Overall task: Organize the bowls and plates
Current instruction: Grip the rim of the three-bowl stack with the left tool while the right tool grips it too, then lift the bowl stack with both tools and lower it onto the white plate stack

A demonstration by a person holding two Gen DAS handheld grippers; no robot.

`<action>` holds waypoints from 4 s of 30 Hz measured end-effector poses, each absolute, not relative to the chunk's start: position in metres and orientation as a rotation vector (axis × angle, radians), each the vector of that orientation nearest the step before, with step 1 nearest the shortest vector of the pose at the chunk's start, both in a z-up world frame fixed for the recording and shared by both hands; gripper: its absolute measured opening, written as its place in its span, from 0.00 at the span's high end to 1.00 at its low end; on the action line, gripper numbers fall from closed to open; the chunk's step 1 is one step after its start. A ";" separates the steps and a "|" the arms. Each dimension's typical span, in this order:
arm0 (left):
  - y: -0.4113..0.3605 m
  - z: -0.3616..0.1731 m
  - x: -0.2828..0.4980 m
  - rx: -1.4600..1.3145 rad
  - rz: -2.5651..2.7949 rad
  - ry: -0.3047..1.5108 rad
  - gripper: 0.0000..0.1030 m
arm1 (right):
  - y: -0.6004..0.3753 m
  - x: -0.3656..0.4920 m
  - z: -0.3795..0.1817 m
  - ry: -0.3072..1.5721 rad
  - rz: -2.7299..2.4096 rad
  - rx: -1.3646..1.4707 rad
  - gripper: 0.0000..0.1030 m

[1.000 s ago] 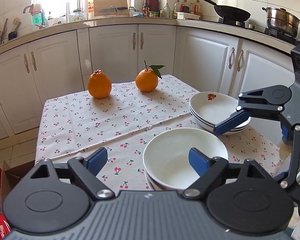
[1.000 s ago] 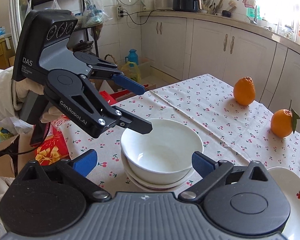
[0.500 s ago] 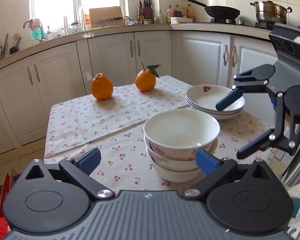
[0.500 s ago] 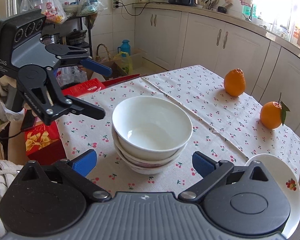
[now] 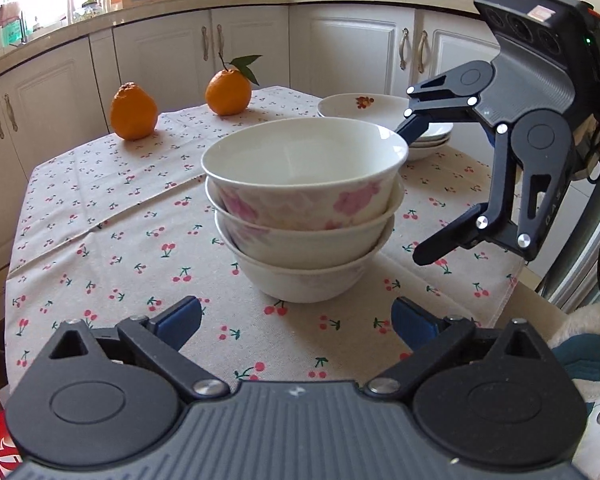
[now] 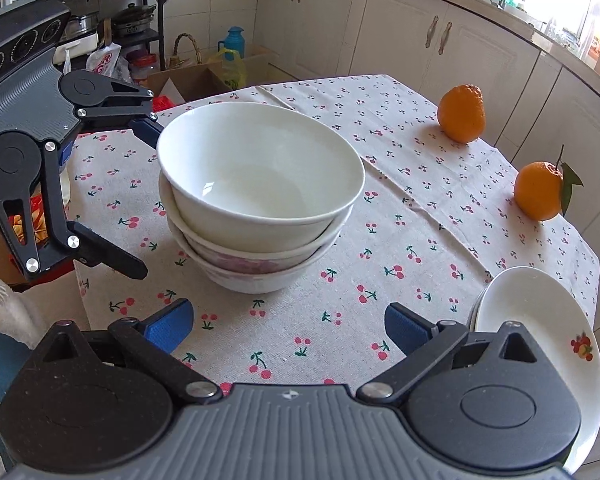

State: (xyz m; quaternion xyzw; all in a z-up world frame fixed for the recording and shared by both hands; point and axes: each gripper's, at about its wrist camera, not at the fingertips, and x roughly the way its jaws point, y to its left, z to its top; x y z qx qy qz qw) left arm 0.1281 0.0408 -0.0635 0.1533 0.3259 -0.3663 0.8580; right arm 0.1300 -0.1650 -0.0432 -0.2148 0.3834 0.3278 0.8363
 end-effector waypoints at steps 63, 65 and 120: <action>0.025 -0.059 0.191 0.475 -1.164 0.827 0.21 | -0.142 0.177 -0.043 0.838 1.064 -0.550 0.11; 0.025 -0.059 0.192 0.471 -1.167 0.831 0.21 | -0.142 0.178 -0.043 0.840 1.064 -0.543 0.11; -0.189 -0.026 0.249 0.630 -1.284 0.640 0.22 | -0.351 0.209 -0.013 0.809 0.745 -0.487 0.11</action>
